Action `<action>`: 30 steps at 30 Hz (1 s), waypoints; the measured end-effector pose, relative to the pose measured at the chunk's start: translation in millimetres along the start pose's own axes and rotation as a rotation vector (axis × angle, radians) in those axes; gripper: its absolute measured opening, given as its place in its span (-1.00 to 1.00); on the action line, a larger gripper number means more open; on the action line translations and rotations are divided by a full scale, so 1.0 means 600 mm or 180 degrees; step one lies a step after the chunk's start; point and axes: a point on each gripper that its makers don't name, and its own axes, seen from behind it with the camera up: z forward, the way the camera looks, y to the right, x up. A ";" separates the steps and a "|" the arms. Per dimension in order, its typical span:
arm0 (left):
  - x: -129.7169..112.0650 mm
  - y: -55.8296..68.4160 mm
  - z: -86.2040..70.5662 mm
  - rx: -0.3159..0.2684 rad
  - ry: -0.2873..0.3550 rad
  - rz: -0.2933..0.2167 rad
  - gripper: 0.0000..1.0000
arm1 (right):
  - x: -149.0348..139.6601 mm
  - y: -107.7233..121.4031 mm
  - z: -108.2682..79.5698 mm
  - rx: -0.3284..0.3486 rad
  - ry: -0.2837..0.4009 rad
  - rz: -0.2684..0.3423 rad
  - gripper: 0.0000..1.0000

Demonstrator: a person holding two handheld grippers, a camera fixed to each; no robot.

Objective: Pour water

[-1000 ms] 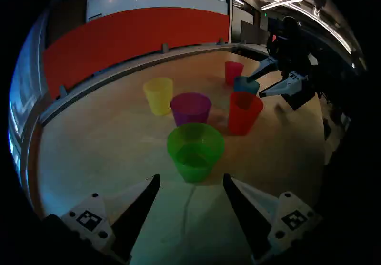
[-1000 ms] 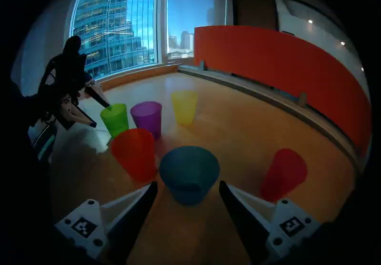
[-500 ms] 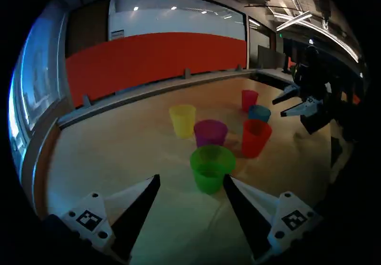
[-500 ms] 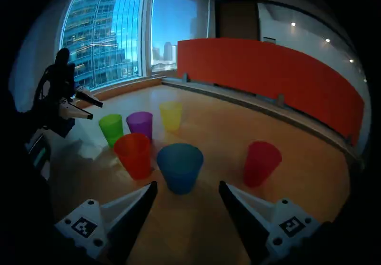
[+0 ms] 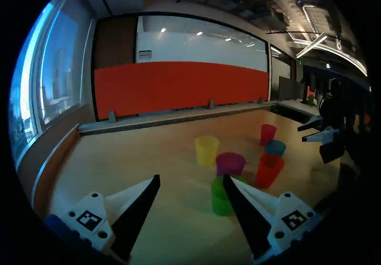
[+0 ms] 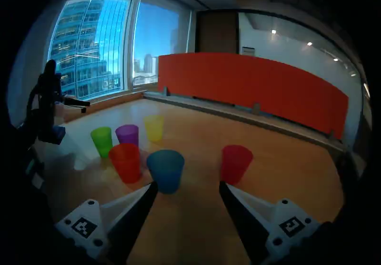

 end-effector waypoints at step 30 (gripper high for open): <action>0.117 -0.009 -0.020 0.0694 0.0902 0.0014 0.96 | 0.150 0.132 -0.047 -0.1409 0.1049 0.0066 1.00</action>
